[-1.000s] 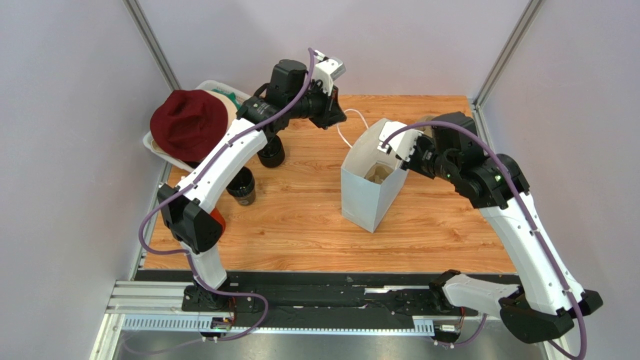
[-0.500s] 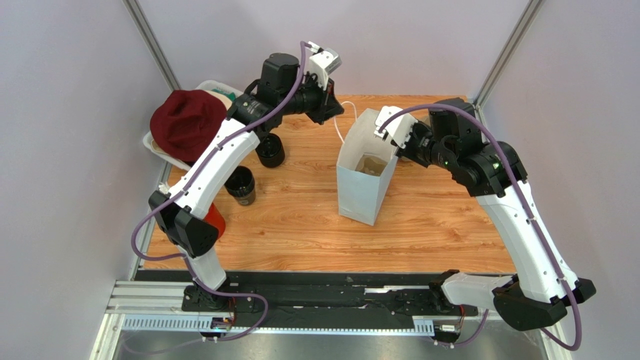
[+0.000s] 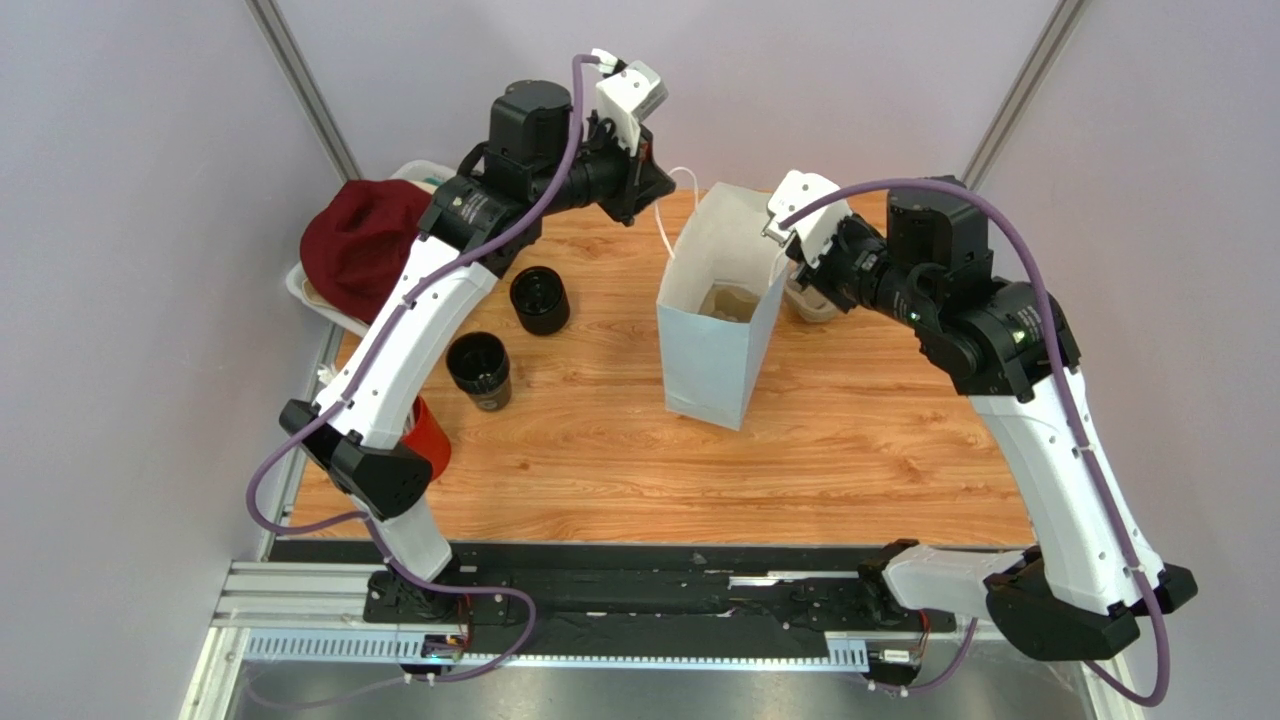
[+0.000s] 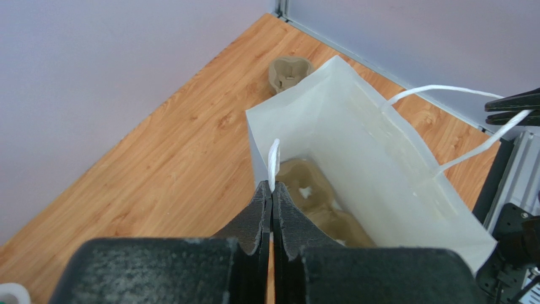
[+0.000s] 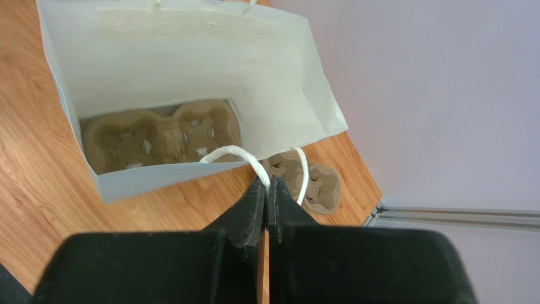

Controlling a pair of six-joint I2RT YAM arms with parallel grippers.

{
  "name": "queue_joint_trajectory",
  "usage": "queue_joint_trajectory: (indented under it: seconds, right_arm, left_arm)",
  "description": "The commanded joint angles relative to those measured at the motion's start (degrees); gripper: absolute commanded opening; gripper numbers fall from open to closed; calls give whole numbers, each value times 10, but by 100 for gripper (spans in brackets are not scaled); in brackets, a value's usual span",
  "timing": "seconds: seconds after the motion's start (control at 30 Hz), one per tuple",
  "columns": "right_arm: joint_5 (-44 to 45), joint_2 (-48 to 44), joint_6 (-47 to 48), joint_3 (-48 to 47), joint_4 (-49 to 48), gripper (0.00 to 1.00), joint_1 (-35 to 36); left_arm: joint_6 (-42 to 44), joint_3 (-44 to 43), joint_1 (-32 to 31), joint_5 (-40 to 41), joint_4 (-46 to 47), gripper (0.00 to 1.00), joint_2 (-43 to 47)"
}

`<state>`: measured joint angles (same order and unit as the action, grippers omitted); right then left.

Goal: Pack the takeout coffee

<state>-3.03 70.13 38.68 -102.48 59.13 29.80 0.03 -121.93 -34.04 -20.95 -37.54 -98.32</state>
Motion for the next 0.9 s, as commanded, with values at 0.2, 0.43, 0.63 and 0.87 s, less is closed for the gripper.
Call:
queue_joint_trajectory:
  seconds: [0.2, 0.43, 0.63, 0.87]
  right_arm:
    - [-33, -27, -28, 161, -97, 0, 11]
    - [-45, -46, -34, 179, -101, 0, 15]
    - [-61, -56, -33, 176, -77, 0, 15]
    - [-92, -101, -27, 261, -46, 0, 28]
  left_arm:
    - [36, 126, 7, 34, 39, 0, 38]
    - [44, 102, 12, 29, 37, 0, 23]
    - [87, 36, 12, 41, 28, 0, 10]
    - [100, 23, 12, -18, 21, 0, 2]
